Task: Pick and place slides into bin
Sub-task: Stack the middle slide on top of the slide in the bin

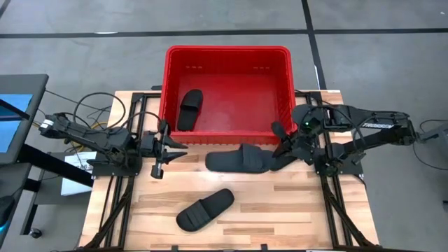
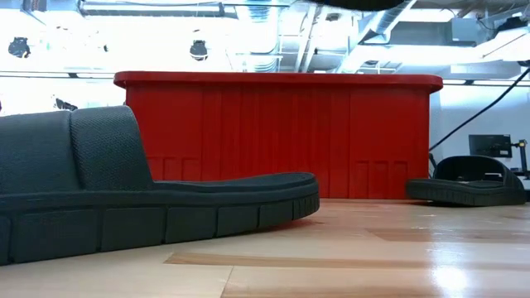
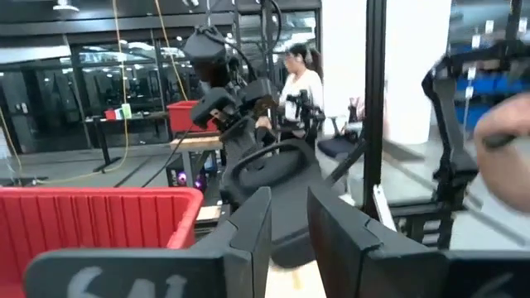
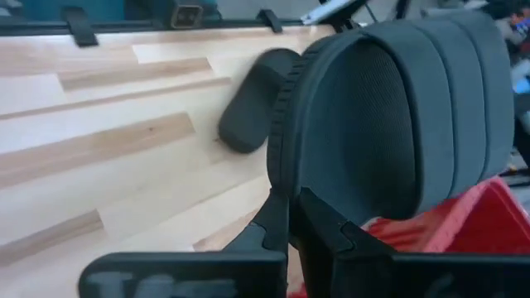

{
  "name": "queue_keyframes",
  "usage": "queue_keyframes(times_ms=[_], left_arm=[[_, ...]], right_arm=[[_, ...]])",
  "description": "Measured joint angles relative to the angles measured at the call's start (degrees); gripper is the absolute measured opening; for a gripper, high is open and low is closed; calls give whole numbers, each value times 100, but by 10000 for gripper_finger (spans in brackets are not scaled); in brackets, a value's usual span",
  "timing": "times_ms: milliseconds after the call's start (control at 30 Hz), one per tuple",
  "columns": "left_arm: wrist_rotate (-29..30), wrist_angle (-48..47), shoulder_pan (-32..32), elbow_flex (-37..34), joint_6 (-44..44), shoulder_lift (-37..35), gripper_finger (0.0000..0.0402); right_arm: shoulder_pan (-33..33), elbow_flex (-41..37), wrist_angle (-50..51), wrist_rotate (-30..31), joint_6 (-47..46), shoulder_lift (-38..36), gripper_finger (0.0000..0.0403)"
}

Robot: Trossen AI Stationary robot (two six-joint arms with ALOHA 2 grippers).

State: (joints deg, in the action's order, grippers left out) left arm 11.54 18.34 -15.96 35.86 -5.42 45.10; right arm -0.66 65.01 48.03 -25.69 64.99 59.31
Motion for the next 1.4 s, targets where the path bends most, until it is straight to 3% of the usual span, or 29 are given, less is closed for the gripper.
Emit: queue_keyframes(times_ms=[133,267,467,667,933,1100,1400], left_arm=[[-344,21,111,2,-546,276,71],[-329,-81,126,233,-1455,746,71],[147,-717,129,1166,-2938,1552,71],[187,-1301,129,2146,-3854,2300,71],[-836,-2413,152,3218,-4200,2978,71],[-1746,-2574,236,3608,-4202,3220,71],[-2636,-2738,546,4043,-4329,3385,71]], right_arm=[[286,0,-12,-2,2,2,0],[532,0,-78,-2,4,2,0],[784,0,-87,-2,0,2,0],[1010,0,-65,-2,-134,2,0],[1204,0,-63,-8,-199,2,0],[1202,2,-101,-24,-203,2,0],[1290,4,-227,-142,-209,2,0]])
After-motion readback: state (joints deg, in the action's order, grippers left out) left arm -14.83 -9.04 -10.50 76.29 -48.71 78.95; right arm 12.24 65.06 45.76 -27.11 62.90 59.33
